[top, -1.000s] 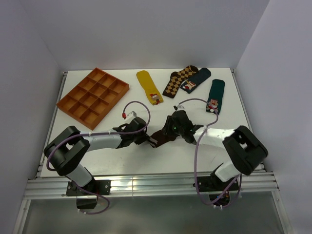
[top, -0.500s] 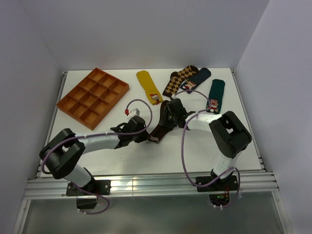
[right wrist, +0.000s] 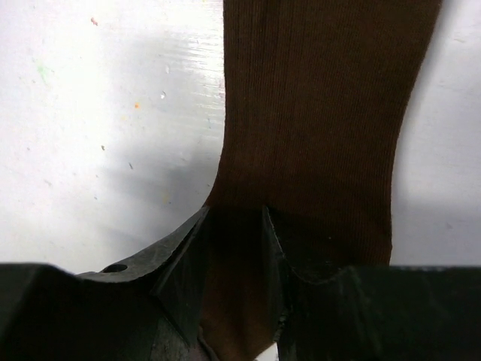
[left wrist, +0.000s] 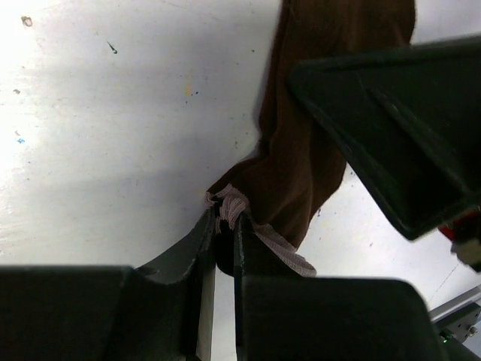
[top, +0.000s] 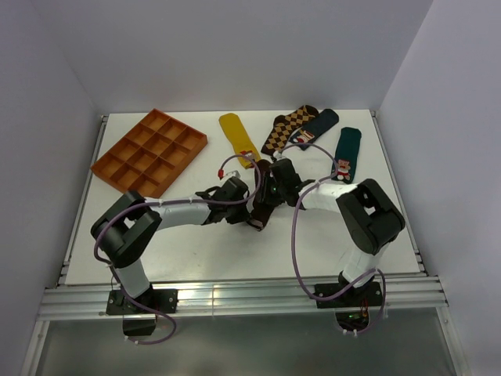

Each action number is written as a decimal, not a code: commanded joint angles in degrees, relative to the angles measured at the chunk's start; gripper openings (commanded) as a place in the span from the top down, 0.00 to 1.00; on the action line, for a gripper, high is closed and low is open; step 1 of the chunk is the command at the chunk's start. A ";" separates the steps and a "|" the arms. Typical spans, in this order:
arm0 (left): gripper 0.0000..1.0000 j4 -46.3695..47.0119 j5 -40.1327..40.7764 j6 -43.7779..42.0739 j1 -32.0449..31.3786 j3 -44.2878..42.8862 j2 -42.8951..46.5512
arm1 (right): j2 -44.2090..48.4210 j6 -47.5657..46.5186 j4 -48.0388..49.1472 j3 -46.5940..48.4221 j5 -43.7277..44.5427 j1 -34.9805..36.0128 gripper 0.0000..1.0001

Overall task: Roll the socks
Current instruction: Roll the sock at the center of the board.

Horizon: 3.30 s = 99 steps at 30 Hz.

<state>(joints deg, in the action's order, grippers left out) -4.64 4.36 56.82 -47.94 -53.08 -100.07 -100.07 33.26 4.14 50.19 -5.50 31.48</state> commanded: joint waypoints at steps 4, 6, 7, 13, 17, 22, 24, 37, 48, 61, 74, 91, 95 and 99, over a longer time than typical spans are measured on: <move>1.00 -14.94 4.77 1.27 -0.48 -2.11 -2.94 | 10.40 -6.97 -0.01 -5.44 3.47 0.42 0.59; 1.00 -15.83 5.65 1.28 -0.75 -2.47 -2.41 | 14.10 -8.03 0.69 -7.12 5.05 1.12 0.57; 1.00 -16.44 6.27 1.45 -0.84 -2.82 -1.71 | 18.12 -8.99 0.95 -9.04 5.41 1.30 0.57; 1.00 -17.94 7.68 0.84 -1.27 -4.83 -1.53 | 27.99 -14.61 5.61 -16.87 8.74 6.29 0.55; 1.00 -18.47 6.89 0.40 -1.36 -6.16 -2.67 | 30.55 -17.78 9.30 -20.83 11.99 13.50 0.53; 1.00 -19.78 7.33 -0.30 -1.28 -7.47 -3.29 | 31.17 -19.01 18.17 -26.89 15.78 20.19 0.47; 1.00 -20.31 7.42 -0.57 -1.36 -7.83 -3.46 | 30.82 -19.98 21.86 -28.21 16.57 22.21 0.46; 1.00 -21.99 6.45 -1.01 -1.28 -9.76 -4.25 | 23.79 -29.56 26.71 -26.20 20.79 28.54 0.49; 1.00 -21.46 5.57 -1.36 -1.28 -8.97 -4.25 | 14.74 -29.74 29.08 -23.57 23.51 30.04 0.50; 1.00 -20.67 5.31 0.66 -1.10 -8.62 -3.20 | 7.96 -24.91 24.78 -20.58 25.80 32.59 0.77; 0.36 -10.31 6.53 11.20 4.00 5.07 12.35 | 13.06 -13.32 21.17 -22.24 10.63 26.89 1.00; 0.26 6.84 5.75 17.45 4.53 21.00 28.18 | 10.17 13.75 44.43 -31.46 -18.65 10.10 1.00; 0.27 8.86 4.43 17.27 3.13 20.74 24.85 | 4.99 20.35 51.48 -33.14 -22.01 7.81 1.00; 0.29 9.48 3.55 18.06 1.89 20.65 22.64 | 0.42 22.82 53.69 -33.14 -24.03 6.75 1.00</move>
<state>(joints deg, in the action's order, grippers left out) 1.41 9.50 73.45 -45.06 -32.14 -76.29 -97.30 51.75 52.27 17.65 -26.41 38.81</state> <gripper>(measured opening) 0.719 0.046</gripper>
